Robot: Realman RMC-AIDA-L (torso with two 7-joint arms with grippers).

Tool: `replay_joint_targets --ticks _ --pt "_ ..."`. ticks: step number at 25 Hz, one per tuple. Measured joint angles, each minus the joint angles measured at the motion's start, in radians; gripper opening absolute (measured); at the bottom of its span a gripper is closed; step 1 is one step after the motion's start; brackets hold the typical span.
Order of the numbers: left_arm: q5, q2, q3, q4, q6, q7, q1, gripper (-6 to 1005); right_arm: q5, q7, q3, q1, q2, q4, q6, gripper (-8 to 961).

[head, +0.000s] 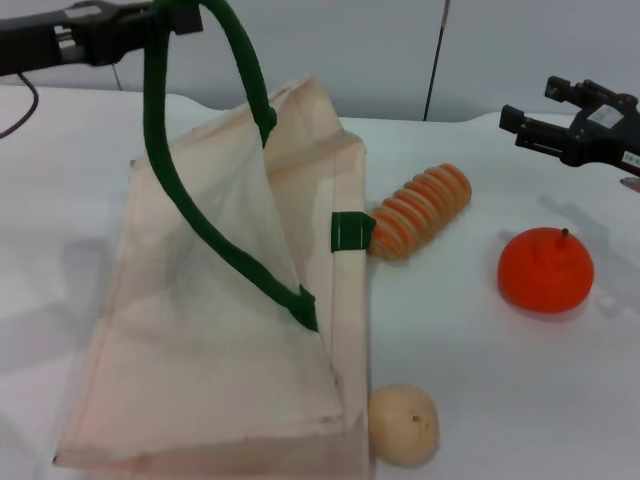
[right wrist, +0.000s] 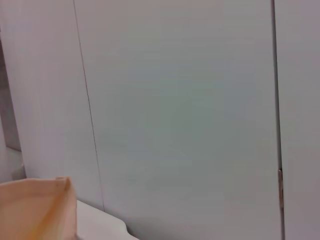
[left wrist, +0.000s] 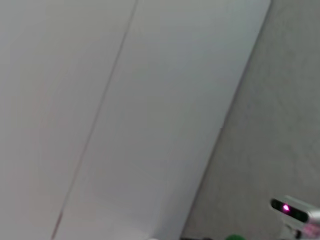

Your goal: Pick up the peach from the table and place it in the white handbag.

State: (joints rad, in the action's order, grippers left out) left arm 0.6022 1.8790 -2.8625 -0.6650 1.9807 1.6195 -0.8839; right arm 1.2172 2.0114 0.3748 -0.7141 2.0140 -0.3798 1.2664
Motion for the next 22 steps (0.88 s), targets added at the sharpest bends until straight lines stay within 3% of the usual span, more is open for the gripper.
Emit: replay_joint_targets --ticks 4,10,18,21,22 --pt "0.013 0.013 0.0 -0.007 -0.038 0.003 0.002 150 0.001 0.0 -0.001 0.002 0.0 0.0 -0.009 894" --pt "0.008 0.014 0.0 -0.006 -0.049 0.005 0.002 151 0.002 0.001 -0.002 0.004 0.0 -0.001 -0.011 894" --pt "0.053 0.021 0.001 -0.001 -0.063 -0.006 0.005 488 0.002 0.022 -0.042 0.009 0.001 0.008 -0.034 893" --pt "0.099 0.051 0.001 0.008 -0.089 -0.063 0.011 624 0.003 0.08 -0.102 0.012 0.005 0.032 -0.037 893" --pt "0.126 0.069 0.002 0.02 -0.111 -0.111 0.016 720 0.003 0.11 -0.13 0.012 0.005 0.049 -0.037 893"
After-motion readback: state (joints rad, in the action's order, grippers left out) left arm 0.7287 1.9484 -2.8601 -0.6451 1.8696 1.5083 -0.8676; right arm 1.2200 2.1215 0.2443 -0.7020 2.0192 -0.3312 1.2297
